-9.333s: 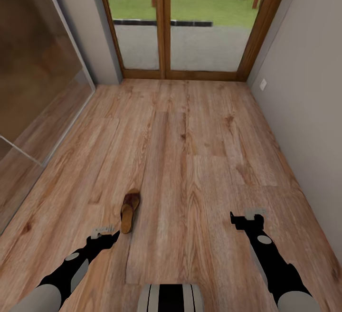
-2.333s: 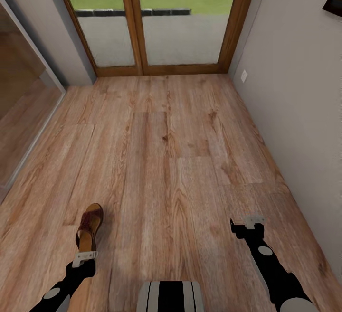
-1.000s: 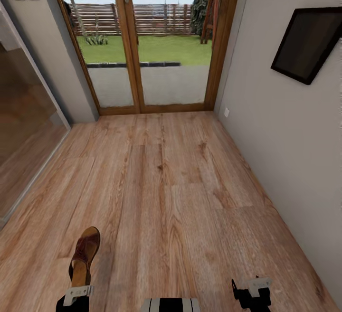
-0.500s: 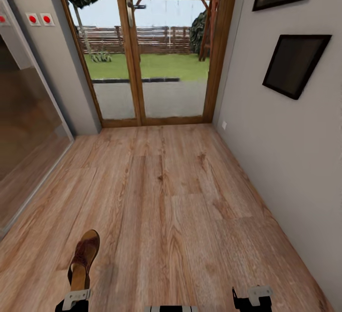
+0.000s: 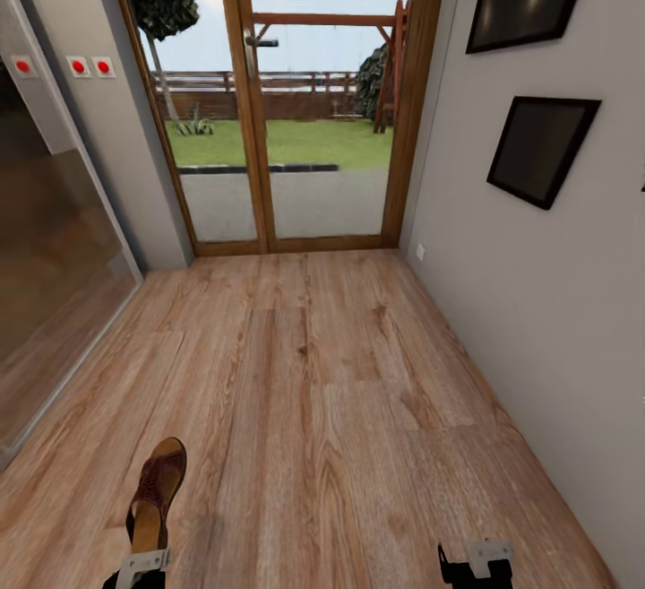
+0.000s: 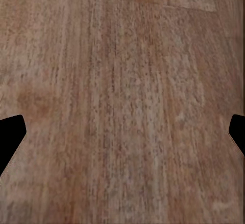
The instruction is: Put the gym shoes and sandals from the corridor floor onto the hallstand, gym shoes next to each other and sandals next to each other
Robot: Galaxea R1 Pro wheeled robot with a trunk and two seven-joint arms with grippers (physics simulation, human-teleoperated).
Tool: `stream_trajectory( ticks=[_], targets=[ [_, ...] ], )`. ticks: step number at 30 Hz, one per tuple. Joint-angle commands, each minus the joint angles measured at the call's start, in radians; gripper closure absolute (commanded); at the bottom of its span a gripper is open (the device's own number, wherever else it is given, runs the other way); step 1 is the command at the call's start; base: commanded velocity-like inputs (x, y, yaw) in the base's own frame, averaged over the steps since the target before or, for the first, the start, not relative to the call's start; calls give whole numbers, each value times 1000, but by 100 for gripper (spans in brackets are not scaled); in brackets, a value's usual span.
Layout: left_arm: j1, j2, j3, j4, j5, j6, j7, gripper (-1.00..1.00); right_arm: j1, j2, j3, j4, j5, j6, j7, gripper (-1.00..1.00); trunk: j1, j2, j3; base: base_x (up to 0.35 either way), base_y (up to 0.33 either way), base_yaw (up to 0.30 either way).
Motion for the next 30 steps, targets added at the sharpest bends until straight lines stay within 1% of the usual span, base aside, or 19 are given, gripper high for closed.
stream_trajectory(
  ticks=[1, 2, 4, 6, 10, 18, 30],
  targets=[
    [0, -1, 6, 1, 3, -1, -10, 100, 0, 0, -7, 2, 11, -3, -4, -100, -4, 7, 4, 0, 0, 0],
    [0, -1, 6, 1, 3, 0, -10, 100, 0, 1, -7, 2, 11, -3, -4, -100, -8, 14, 9, 0, 0, 0],
    [0, -1, 6, 1, 3, -3, -11, 100, 0, 1, -8, 1, 10, -3, -4, -100, -8, 14, 10, 0, 0, 0],
    [0, -1, 6, 3, -1, -22, -11, 100, 0, 2, -8, 0, 11, -2, -4, -100, -8, 14, 10, 0, 0, 0],
    [0, -1, 6, 4, 2, -38, -10, 100, 0, 6, -7, -1, 11, -2, -4, -100, -8, 14, 10, -52, 48, 0],
    [0, -1, 6, 4, 6, -43, -11, 100, -1, 9, -9, 0, 11, -1, -4, -100, -8, 14, 10, -214, 202, -21],
    [0, 0, 6, 4, 8, -43, -11, 100, -1, 8, -9, 1, 11, -2, -4, -100, -8, 14, 10, -234, 222, -234]
  ],
)
